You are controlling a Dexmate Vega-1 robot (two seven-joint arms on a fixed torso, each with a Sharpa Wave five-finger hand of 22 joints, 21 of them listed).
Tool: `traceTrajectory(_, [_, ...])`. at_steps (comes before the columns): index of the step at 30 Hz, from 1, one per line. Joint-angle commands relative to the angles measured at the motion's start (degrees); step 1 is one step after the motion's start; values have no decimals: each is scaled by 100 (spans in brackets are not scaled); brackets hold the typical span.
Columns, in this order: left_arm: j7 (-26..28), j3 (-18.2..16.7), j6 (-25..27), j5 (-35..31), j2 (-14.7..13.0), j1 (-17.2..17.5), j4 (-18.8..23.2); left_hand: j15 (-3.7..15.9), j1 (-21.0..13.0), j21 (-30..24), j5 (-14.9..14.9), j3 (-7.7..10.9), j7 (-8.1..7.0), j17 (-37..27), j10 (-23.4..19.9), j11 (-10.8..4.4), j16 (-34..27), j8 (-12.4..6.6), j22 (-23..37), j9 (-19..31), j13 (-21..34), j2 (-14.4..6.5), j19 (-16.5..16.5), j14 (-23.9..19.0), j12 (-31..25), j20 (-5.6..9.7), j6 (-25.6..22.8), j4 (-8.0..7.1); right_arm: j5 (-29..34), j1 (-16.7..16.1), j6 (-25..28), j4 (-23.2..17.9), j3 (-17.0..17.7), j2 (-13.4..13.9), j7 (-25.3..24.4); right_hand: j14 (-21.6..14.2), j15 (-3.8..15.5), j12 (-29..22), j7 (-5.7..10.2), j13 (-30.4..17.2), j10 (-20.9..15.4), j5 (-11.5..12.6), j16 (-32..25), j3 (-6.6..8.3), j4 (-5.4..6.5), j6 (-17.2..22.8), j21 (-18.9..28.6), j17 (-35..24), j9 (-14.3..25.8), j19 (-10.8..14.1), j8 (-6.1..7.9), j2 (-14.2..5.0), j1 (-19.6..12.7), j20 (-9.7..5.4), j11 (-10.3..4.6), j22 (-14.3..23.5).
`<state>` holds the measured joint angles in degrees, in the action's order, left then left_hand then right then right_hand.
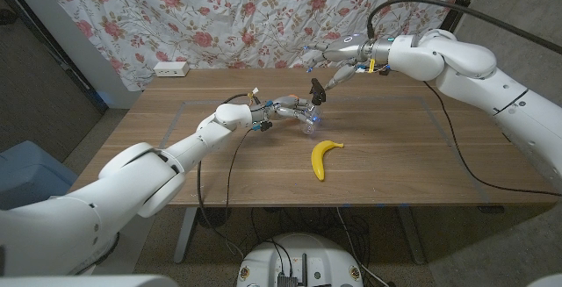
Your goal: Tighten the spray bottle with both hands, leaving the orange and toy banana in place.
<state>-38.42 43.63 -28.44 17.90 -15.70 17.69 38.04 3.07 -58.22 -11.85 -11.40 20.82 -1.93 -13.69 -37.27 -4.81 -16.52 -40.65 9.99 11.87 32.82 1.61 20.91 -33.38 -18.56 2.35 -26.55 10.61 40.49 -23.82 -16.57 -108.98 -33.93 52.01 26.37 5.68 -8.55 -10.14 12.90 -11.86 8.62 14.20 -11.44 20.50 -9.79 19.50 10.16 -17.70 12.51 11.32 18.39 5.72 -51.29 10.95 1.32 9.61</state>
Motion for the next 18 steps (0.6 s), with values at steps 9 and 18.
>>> traceTrajectory(9, [-160,36,-119,-59,121,-167,-327,818,138,5,-39,82,-181,-30,-595,-506,11,-912,22,15,30,-810,40,-44,-40,283,-855,-79,111,309,-655,531,-194,-190,50,107,-49,-26,-21,-22,91,64,6,31,10,-36,10,-13,1,-63,-18,61,-68,-22,2,2])
traceTrajectory(18, [-140,41,1,-71,20,-77,-61,816,141,5,-38,82,-174,-36,-614,-523,15,-920,22,13,37,-814,41,-39,-38,286,-871,-79,259,369,-847,647,-236,-193,-23,111,-50,-46,-21,-21,90,83,-4,27,22,-39,19,-14,-3,-61,-26,72,-62,-34,0,2])
